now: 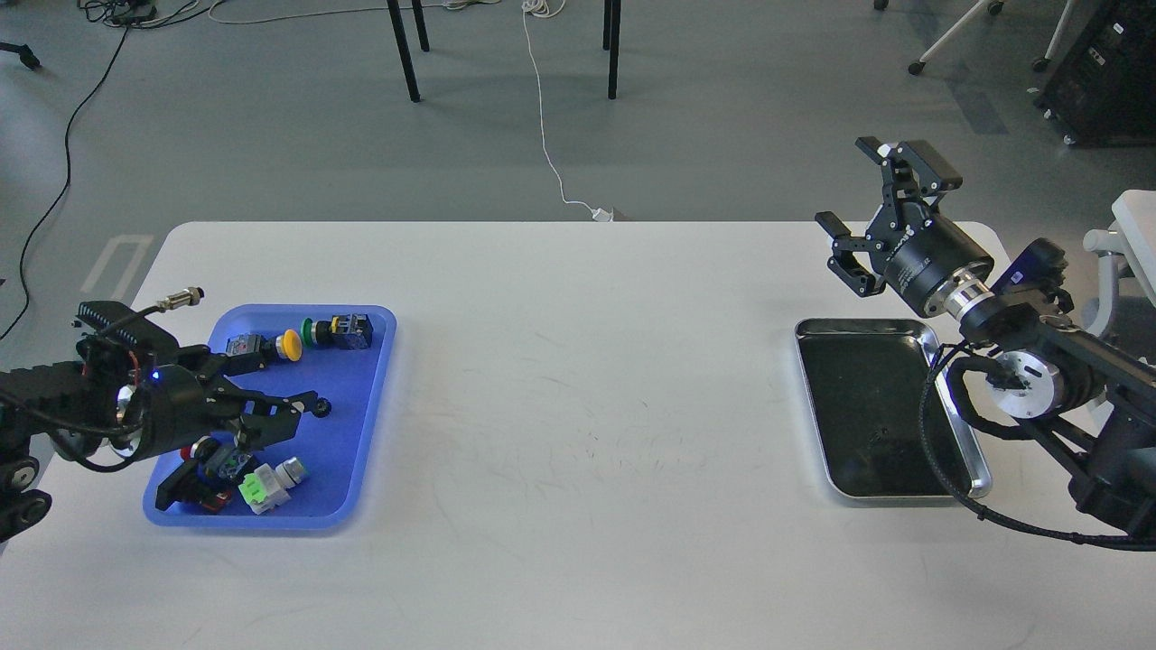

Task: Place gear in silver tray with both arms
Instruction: 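Reach the left gripper into the blue tray and grasp another black gear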

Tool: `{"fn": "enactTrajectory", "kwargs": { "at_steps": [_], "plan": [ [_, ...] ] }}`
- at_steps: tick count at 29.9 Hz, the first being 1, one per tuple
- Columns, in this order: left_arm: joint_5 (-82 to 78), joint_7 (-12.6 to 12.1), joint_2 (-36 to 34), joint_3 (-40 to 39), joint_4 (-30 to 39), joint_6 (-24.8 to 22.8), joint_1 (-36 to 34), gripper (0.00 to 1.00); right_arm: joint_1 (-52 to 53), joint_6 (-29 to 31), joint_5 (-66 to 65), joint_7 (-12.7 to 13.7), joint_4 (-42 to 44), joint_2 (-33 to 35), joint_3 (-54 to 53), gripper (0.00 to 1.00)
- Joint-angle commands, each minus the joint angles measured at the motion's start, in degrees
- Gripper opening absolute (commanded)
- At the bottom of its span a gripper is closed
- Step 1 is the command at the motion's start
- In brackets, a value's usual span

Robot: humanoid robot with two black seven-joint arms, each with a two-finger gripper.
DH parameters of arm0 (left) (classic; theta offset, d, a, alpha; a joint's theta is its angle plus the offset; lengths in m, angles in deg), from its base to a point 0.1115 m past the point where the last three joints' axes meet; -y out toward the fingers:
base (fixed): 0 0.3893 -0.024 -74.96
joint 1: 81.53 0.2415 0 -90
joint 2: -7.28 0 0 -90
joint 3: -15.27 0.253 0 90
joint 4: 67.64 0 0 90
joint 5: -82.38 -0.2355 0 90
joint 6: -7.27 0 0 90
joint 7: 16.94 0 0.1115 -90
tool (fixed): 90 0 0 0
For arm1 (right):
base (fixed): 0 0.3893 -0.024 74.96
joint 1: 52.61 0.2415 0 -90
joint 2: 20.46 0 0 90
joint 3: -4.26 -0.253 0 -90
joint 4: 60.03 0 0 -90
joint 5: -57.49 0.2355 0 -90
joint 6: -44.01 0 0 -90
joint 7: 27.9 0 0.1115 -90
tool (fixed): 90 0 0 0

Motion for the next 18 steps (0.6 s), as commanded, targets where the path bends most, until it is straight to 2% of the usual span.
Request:
{"fn": "enactTrajectory", "kwargs": {
  "at_steps": [1, 4, 13, 18],
  "plan": [
    [-1.4, -0.1, 3.0, 0.5, -3.2, 0.2, -0.1, 0.63, -0.2, -0.1, 0.0, 0.1, -2.2, -0.1, -0.5, 0.97],
    [-1.4, -0.1, 4.3, 0.5, -4.8, 0.4, 0.1, 0.59, -0.2, -0.2, 0.0, 0.1, -3.1, -0.1, -0.5, 0.97],
    [-1.4, -0.3, 7.8, 0.6, -5.2, 0.5, 0.2, 0.59, 0.3, -0.8, -0.1, 0.1, -4.4, -1.0, -0.7, 0.97],
    [-1.4, -0.4, 9.6, 0.6, -7.6, 0.6, 0.1, 0.59, 0.4, -0.8, -0.2, 0.1, -5.0, -1.4, -0.7, 0.97]
  ]
}}
